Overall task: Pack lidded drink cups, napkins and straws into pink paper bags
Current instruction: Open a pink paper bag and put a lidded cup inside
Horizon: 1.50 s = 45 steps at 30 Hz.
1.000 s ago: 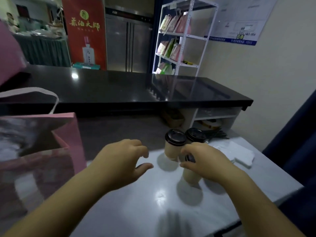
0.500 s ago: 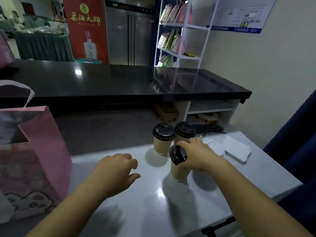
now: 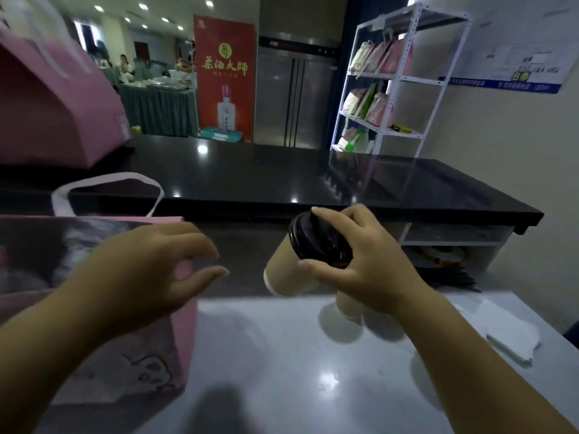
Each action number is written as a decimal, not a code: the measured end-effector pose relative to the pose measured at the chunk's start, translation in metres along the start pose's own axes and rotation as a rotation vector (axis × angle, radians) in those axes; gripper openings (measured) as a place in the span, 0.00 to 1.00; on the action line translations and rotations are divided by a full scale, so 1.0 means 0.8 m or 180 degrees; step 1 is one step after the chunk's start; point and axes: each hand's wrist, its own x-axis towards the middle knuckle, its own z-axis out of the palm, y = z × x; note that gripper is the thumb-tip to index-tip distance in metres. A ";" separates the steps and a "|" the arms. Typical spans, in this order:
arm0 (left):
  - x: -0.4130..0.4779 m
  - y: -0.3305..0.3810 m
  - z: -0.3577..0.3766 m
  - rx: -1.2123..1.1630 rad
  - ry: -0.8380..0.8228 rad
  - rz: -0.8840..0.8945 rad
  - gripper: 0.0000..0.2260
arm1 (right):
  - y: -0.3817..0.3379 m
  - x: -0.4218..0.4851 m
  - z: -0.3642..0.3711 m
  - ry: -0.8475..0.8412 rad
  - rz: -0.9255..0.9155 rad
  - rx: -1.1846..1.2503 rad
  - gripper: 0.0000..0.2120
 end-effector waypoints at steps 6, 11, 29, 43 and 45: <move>-0.051 -0.102 -0.054 0.0102 0.0371 -0.0514 0.13 | -0.100 0.073 0.023 0.0327 -0.0511 0.0614 0.36; -0.089 -0.170 -0.072 0.0279 0.0086 -0.0883 0.07 | -0.170 0.123 0.076 0.0194 -0.0705 0.0798 0.35; -0.143 -0.292 -0.074 0.0376 -0.0944 -0.0967 0.09 | -0.226 0.141 0.193 -0.1390 -0.0781 -0.0471 0.39; -0.148 -0.283 -0.061 0.0244 -0.0908 -0.0815 0.37 | -0.269 0.169 0.201 -0.2159 -0.2275 -0.1124 0.37; -0.147 -0.283 -0.059 0.0245 -0.0939 -0.0797 0.39 | -0.271 0.177 0.217 -0.2254 -0.2275 -0.1250 0.39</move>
